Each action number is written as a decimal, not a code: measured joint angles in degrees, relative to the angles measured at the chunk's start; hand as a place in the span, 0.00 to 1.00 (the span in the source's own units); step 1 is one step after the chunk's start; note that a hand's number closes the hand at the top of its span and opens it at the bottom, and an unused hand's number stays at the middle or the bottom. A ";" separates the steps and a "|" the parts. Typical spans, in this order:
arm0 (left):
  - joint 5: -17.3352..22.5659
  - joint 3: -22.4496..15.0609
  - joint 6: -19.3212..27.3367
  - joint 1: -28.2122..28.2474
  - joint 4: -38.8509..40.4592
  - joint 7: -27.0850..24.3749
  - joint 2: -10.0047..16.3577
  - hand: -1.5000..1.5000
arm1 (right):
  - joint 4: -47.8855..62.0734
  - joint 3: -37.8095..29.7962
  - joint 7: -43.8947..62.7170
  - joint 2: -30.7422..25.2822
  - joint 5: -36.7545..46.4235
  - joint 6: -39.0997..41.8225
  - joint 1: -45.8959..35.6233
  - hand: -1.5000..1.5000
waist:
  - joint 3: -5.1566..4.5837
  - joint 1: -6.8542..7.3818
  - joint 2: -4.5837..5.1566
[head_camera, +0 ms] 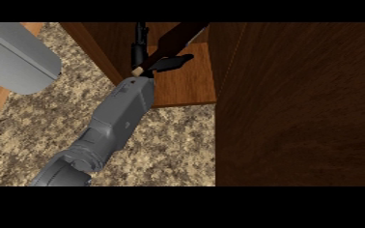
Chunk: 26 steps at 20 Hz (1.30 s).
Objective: Pick up the wine, place it into the cabinet and close the cabinet
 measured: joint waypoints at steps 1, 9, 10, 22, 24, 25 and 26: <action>-0.20 -0.06 0.00 0.03 -0.03 -0.47 -0.03 0.00 | 0.07 0.00 0.19 -0.04 0.03 -0.15 -0.49 0.00 | 0.00 0.02 0.03; -0.59 0.27 -2.59 0.47 -0.23 -1.78 -0.04 0.00 | -0.03 1.55 -0.03 0.29 0.37 -0.46 0.23 0.00 | 0.00 -0.09 0.01; -0.74 0.18 -3.32 0.46 -0.20 -1.76 -0.03 0.00 | -0.05 1.54 0.26 0.23 0.39 -0.67 0.02 0.00 | -0.02 -0.07 0.03; -0.88 -1.13 -8.72 0.78 -0.27 -2.41 -0.09 0.00 | -0.13 1.60 0.23 0.20 0.27 -0.67 0.44 0.00 | -0.15 0.06 -0.08; -0.26 -1.27 -9.84 1.06 -0.78 -2.85 -0.12 0.00 | -0.18 1.54 0.81 0.01 0.28 -0.89 0.15 0.00 | -0.18 0.08 -0.10; 0.33 -1.64 -10.01 1.33 -1.15 -3.01 -0.11 0.00 | -0.08 1.14 0.76 -0.12 0.28 -0.85 -0.06 0.00 | -0.18 0.02 -0.18; 1.08 -1.84 -10.36 1.69 -1.49 -3.39 -0.06 0.00 | -0.05 1.62 0.83 0.12 0.33 -1.06 -0.21 0.00 | -0.13 -0.17 -0.28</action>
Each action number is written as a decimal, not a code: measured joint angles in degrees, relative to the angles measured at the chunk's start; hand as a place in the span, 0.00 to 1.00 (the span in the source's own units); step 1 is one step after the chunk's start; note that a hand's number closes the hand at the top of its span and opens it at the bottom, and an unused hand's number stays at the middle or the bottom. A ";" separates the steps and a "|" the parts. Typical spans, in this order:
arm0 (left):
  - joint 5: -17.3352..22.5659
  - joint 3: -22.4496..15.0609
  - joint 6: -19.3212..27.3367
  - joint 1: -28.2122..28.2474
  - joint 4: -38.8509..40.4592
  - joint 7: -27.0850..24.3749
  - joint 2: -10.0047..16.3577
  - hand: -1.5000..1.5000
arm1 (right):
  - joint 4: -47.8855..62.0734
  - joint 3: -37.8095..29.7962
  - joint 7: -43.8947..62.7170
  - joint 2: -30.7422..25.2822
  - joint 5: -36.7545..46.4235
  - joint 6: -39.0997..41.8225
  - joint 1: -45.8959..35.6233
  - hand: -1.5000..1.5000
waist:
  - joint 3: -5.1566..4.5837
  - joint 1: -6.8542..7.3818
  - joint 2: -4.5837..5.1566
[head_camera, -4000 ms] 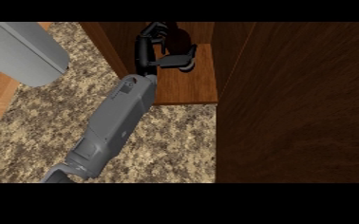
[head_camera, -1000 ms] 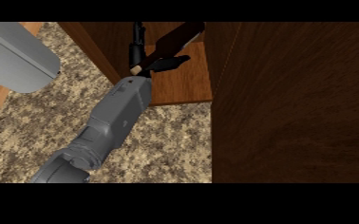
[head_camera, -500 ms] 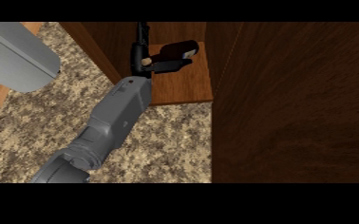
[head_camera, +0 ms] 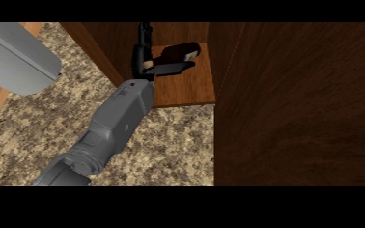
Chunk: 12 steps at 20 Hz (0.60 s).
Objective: Pick up the wine, place it into the cabinet and close the cabinet
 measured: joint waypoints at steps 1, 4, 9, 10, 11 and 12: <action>0.34 -0.20 -0.60 0.03 -0.20 0.17 -0.04 0.00 | 0.01 -0.41 0.16 -0.08 -0.02 -0.15 -0.26 0.00 | -0.05 0.13 0.03; 1.87 -1.29 -1.38 0.76 -1.26 -0.25 -0.04 0.00 | -0.16 -0.24 0.59 0.06 -0.06 -0.51 -0.27 0.00 | -0.04 0.11 -0.13; 6.67 -5.62 -1.15 3.64 -4.38 0.79 0.05 0.00 | -0.03 0.03 1.79 0.01 0.04 -1.26 -1.62 0.00 | -0.06 0.06 -0.47; 7.48 -6.71 -1.06 4.39 -5.43 1.15 0.01 0.00 | -0.15 -0.13 2.08 -0.15 0.00 -1.27 -1.49 0.00 | -0.09 0.24 -0.51; 8.49 -7.81 -0.97 5.74 -6.38 1.12 0.04 0.00 | -0.19 0.21 2.37 0.01 0.04 -1.60 -1.68 0.00 | -0.10 0.43 -0.55; 9.78 -9.16 -0.43 7.06 -7.74 1.48 0.07 0.00 | -0.24 0.46 1.91 0.16 0.07 -1.42 -1.11 0.00 | -0.12 0.56 -0.60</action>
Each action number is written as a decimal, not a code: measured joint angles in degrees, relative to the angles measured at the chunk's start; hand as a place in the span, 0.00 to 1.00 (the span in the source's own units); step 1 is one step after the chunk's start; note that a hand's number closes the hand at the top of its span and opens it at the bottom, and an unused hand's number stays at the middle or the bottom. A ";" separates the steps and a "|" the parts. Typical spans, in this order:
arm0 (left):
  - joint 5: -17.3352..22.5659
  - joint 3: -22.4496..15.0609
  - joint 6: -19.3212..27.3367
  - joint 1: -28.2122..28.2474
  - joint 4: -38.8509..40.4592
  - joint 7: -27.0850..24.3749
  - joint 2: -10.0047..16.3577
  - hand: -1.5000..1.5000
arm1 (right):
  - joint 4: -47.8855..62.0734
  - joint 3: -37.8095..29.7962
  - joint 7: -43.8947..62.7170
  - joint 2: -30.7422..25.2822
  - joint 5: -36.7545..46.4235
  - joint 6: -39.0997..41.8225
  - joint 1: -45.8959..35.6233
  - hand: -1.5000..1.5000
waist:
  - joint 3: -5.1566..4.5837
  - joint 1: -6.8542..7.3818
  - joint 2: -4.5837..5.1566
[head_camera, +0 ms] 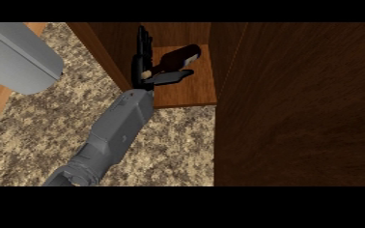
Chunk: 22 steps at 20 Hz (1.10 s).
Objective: Pick up the wine, place it into the cabinet and close the cabinet
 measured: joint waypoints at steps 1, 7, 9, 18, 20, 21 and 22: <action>1.31 -1.72 0.51 1.58 -1.72 0.29 0.01 0.00 | 0.11 0.04 0.24 0.18 0.05 -0.43 -0.60 0.00 | -0.01 0.24 -0.04; 6.76 -14.14 7.62 11.40 -15.91 1.84 0.01 0.00 | 0.08 -1.73 0.64 -0.63 0.21 -0.78 -0.63 0.00 | -0.04 1.96 -0.24; 7.17 -17.52 10.85 14.54 -21.60 3.02 0.01 0.00 | -0.10 -2.03 0.68 -0.75 0.30 -1.08 -0.41 0.00 | -0.03 2.61 -0.32; 5.11 -30.14 24.07 26.24 -43.46 6.19 0.49 0.00 | -0.58 -3.71 0.25 -1.65 0.53 -0.95 0.88 0.00 | -0.02 3.67 -0.34; 3.74 -31.13 25.03 28.80 -47.25 6.50 0.54 0.00 | -0.61 -4.26 -0.54 -1.74 0.49 -0.26 1.85 0.00 | -0.02 3.71 -0.30; 3.14 -31.82 25.25 30.69 -49.60 6.69 1.07 0.00 | -0.71 -4.15 -0.73 -1.69 0.51 -0.13 2.39 0.00 | -0.02 3.77 -0.31; 2.45 -32.38 26.11 31.92 -52.02 7.26 1.34 0.00 | -0.75 -5.15 -0.88 -2.08 0.42 0.21 2.56 0.00 | -0.02 3.81 -0.32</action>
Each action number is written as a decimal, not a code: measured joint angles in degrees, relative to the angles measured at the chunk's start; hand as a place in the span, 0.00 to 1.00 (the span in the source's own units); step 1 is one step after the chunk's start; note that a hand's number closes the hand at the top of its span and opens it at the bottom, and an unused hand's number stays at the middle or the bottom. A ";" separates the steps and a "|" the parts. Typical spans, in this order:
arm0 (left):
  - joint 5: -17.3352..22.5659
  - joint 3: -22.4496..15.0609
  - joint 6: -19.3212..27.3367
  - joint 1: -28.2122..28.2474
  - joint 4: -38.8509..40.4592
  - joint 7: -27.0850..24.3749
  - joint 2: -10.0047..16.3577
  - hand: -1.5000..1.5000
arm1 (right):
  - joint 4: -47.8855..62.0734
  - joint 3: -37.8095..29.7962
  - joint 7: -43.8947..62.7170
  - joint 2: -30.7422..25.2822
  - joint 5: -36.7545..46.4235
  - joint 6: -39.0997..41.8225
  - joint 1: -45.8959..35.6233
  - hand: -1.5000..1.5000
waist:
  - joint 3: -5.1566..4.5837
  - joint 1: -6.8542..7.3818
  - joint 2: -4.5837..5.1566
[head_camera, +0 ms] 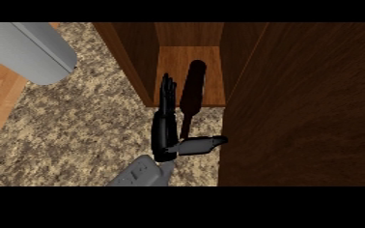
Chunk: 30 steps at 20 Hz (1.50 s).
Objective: Pick up the wine, place it into the cabinet and close the cabinet
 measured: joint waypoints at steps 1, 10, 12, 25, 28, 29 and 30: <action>-0.82 -1.10 0.90 1.65 -2.88 0.64 0.58 0.00 | 0.04 -0.38 0.27 -0.17 -0.07 -0.04 -0.45 0.00 | 0.01 0.11 -0.02; -8.95 -6.53 9.53 11.41 -18.88 5.57 2.21 0.00 | 0.09 0.68 0.77 0.39 0.11 -0.67 -1.39 0.00 | 0.00 0.14 0.04; -10.08 -7.39 10.13 14.59 -23.21 5.85 3.94 0.00 | 0.12 0.97 0.28 0.49 0.15 -0.18 -0.72 0.00 | 0.00 0.17 0.05; -12.02 -9.86 3.93 27.95 -41.80 5.91 19.35 0.00 | 0.45 3.34 2.89 -0.88 -1.65 5.56 0.84 1.00 | 0.01 0.06 0.08; -12.38 -9.87 3.00 30.05 -46.26 6.99 23.20 0.00 | 0.21 5.45 2.44 -0.44 -1.73 6.54 2.70 1.00 | 0.01 -0.02 0.06; -11.55 -8.77 1.36 30.77 -46.53 6.55 24.27 0.00 | 0.17 5.62 2.46 -0.60 -1.83 6.96 2.81 1.00 | -0.01 -0.03 0.08; -11.11 -7.89 0.22 31.37 -46.48 5.94 24.71 0.00 | 0.18 5.70 2.47 -0.60 -1.97 7.27 2.97 1.00 | -0.02 -0.03 0.09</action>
